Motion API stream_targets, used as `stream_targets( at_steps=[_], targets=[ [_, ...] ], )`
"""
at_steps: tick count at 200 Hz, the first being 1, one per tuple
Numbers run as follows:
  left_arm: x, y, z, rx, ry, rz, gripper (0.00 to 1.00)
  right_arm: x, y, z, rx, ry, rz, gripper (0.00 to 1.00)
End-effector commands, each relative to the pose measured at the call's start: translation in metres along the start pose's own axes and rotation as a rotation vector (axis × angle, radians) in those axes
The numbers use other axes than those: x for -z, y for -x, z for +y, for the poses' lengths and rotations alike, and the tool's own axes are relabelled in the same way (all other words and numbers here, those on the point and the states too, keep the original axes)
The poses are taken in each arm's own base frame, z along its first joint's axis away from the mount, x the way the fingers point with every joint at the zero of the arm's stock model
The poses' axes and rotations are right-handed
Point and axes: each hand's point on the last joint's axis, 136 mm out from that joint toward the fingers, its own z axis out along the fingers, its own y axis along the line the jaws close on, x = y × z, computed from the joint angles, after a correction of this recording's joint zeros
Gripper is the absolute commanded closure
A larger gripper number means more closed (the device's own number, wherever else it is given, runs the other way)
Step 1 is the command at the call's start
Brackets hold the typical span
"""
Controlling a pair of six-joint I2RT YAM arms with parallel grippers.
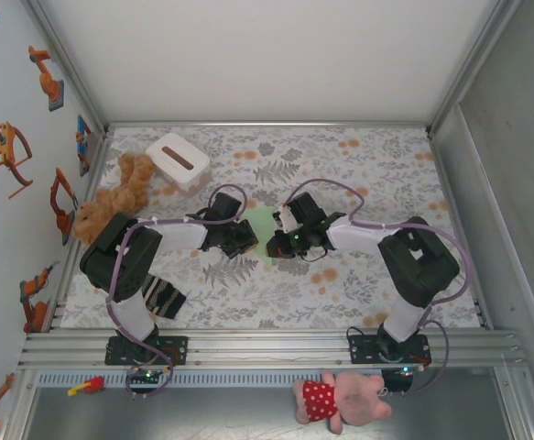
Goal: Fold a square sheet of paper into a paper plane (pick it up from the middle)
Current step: Third fold the triangle at the center of the table.
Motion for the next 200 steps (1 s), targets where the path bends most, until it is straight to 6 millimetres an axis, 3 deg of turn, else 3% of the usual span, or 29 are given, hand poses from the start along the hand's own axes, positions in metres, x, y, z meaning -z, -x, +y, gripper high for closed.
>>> stream_targets(
  at_steps=[1, 37, 111, 148, 200],
  targets=[
    [-0.005, -0.005, 0.020, 0.019, 0.069, 0.023, 0.92, -0.011, 0.015, -0.003, -0.021, -0.030, -0.021, 1.00],
    [-0.002, -0.003, 0.007, -0.009, 0.037, 0.022, 0.92, -0.026, 0.009, -0.010, -0.040, -0.022, 0.037, 1.00],
    [0.020, -0.002, -0.032, -0.180, -0.090, -0.015, 0.92, -0.031, -0.013, -0.042, -0.066, -0.144, 0.108, 1.00],
    [0.011, -0.018, -0.027, -0.208, -0.074, -0.001, 0.94, -0.033, -0.017, -0.049, -0.089, -0.166, 0.122, 1.00],
    [0.000, -0.018, -0.007, -0.189, -0.034, -0.004, 0.95, -0.035, -0.024, -0.056, -0.121, -0.184, 0.134, 1.00]
  ],
)
